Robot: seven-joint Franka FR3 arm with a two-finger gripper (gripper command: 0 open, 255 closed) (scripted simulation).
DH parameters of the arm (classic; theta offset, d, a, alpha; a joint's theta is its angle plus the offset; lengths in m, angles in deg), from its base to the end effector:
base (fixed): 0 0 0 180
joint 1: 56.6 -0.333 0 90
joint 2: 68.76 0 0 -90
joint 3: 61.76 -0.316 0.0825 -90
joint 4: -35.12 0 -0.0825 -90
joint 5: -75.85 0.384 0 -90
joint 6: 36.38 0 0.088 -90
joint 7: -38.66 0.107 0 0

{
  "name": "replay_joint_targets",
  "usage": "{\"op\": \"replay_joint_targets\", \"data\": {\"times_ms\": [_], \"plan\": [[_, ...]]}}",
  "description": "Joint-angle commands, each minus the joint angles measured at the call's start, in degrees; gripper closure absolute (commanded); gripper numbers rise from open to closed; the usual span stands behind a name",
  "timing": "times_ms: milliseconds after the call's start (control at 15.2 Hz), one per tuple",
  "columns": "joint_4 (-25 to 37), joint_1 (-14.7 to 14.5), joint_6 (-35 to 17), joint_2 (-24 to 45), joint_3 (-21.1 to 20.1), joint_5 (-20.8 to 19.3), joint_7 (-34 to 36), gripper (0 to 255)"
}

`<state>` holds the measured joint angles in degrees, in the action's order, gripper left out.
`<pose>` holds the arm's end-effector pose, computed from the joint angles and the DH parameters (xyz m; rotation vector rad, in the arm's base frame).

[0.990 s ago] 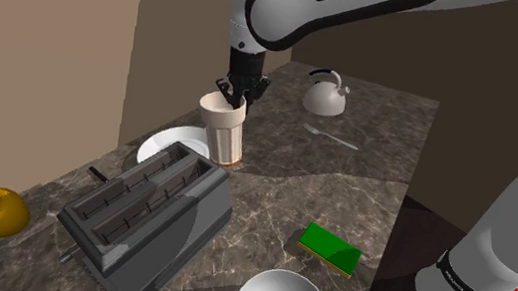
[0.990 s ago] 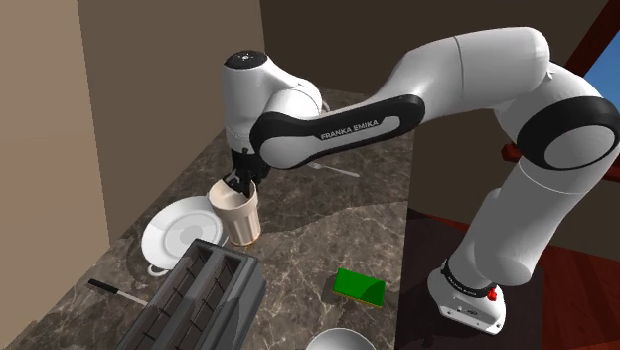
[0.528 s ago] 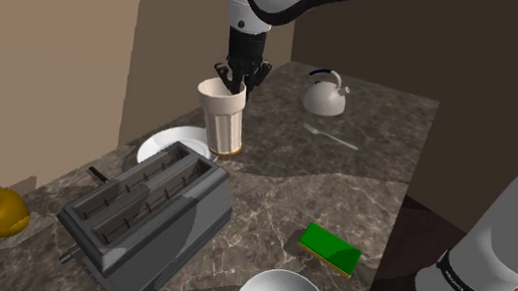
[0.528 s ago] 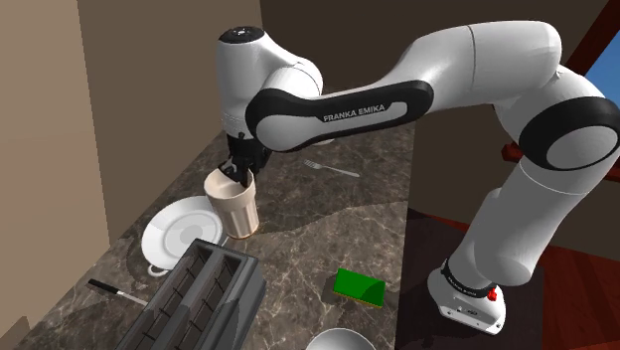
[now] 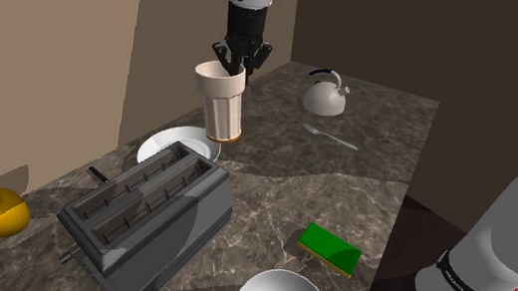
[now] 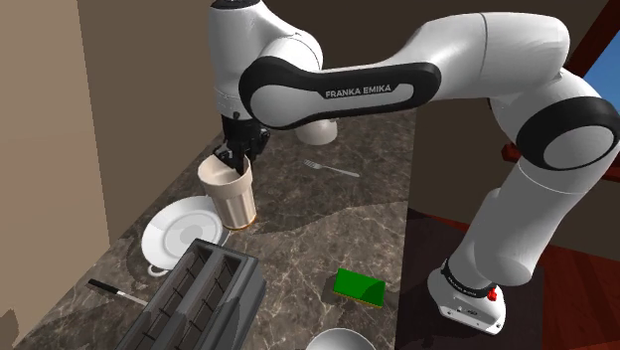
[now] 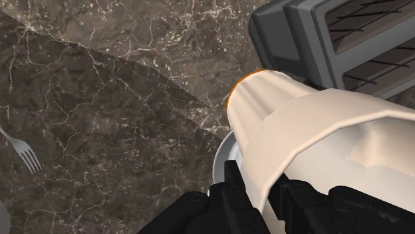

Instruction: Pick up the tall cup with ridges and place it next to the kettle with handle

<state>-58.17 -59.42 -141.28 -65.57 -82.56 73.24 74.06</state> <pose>0.5466 0.2291 0.5917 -3.0661 0.3064 -0.2214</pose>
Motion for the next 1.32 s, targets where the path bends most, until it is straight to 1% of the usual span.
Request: {"op": "replay_joint_targets", "data": {"times_ms": [0, 396, 792, 1254], "plan": [[1.59, -0.02, 1.6, -0.03, -0.02, 0.02, -0.03, 255], [7.18, -0.25, 6.21, 1.02, -0.16, -0.38, 0.11, 255], [-1.08, 4.41, 4.56, -6.12, 4.1, 3.34, -8.92, 255], [-6.91, 8.72, 4.05, -11.33, 9.83, 5.61, -19.24, 255]]}}
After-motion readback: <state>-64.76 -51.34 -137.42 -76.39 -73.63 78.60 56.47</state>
